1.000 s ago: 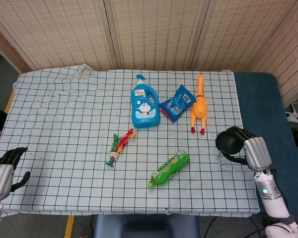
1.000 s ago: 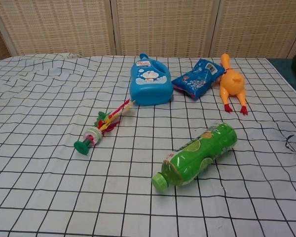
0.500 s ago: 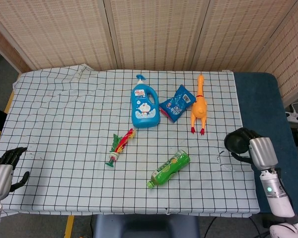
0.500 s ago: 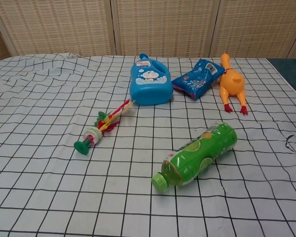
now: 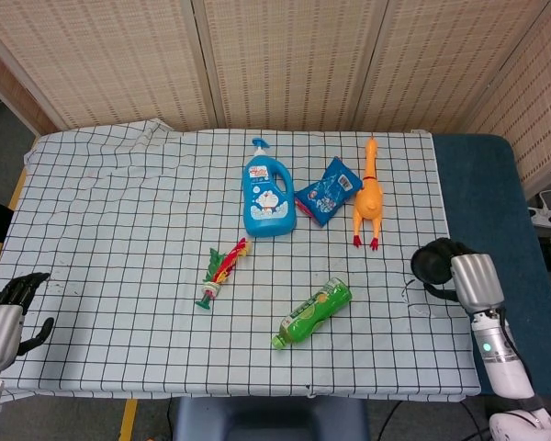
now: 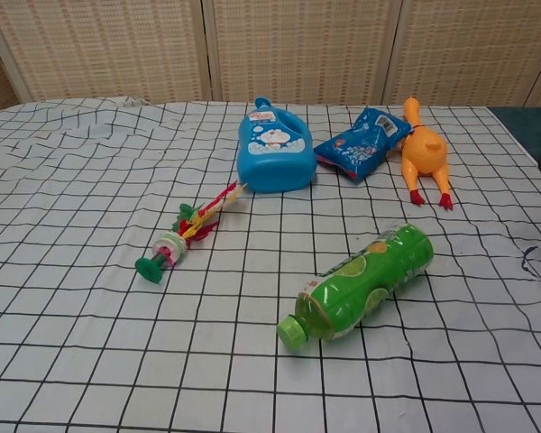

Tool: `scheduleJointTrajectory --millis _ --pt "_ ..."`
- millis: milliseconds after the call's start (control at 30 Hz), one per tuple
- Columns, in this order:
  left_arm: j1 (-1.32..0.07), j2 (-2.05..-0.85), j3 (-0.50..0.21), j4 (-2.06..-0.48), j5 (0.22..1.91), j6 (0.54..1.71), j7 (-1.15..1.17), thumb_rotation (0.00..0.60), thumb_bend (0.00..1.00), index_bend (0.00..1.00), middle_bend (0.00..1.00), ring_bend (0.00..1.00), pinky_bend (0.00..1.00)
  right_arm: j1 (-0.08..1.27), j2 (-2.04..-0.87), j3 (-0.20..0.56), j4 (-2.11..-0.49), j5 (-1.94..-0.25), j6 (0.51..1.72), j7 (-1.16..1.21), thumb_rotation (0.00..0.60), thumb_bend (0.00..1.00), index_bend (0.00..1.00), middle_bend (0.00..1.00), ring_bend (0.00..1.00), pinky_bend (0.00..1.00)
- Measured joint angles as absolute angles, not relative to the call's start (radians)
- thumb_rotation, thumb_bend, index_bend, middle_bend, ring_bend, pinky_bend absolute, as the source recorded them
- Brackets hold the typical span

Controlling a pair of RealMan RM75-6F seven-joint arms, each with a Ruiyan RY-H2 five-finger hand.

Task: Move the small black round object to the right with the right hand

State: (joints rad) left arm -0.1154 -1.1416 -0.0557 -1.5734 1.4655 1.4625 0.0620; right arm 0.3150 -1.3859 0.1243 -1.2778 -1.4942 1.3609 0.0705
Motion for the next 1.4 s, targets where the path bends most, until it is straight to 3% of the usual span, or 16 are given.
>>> scheduleJointTrajectory --millis 167,333,567,767,900,1033,1400 --pt "-0.116 -1.141 -0.056 -1.573 1.463 1.459 0.06 0.6 0.36 0.15 0.15 0.13 0.33 0.333 -1.379 0.08 -1.325 -1.644 1.436 0.197 0.6 0.15 0.6 0.54 0.43 0.6" --pt "-0.115 -1.139 -0.056 -1.573 1.462 1.46 0.054 0.6 0.36 0.15 0.15 0.13 0.33 0.333 -1.368 0.07 -1.339 -1.657 1.447 0.193 0.6 0.14 0.61 0.54 0.44 0.6" --pt "-0.116 -1.139 -0.056 -1.573 1.463 1.457 0.058 0.6 0.37 0.15 0.15 0.13 0.33 0.315 -1.344 0.097 -1.346 -1.493 1.371 -0.032 0.6 0.14 0.61 0.54 0.44 0.6" --pt "-0.118 -1.14 -0.054 -1.575 1.463 1.454 0.063 0.6 0.36 0.15 0.15 0.13 0.33 0.308 -1.381 0.162 -1.301 -1.383 1.414 -0.336 0.6 0.14 0.61 0.54 0.44 0.6" --pt "-0.118 -1.139 -0.055 -1.575 1.46 1.453 0.061 0.6 0.36 0.15 0.15 0.13 0.33 0.308 -1.399 0.175 -1.273 -1.376 1.421 -0.361 0.6 0.14 0.61 0.54 0.44 0.6" --pt "-0.117 -1.138 -0.055 -1.576 1.464 1.457 0.06 0.6 0.36 0.15 0.15 0.13 0.33 0.313 -1.393 0.165 -1.275 -1.389 1.389 -0.218 0.6 0.14 0.61 0.54 0.44 0.6" --pt "-0.116 -1.135 -0.055 -1.578 1.46 1.456 0.055 0.6 0.36 0.15 0.15 0.13 0.33 0.346 -1.294 0.078 -1.328 -1.533 1.284 0.504 0.6 0.14 0.6 0.54 0.44 0.6"
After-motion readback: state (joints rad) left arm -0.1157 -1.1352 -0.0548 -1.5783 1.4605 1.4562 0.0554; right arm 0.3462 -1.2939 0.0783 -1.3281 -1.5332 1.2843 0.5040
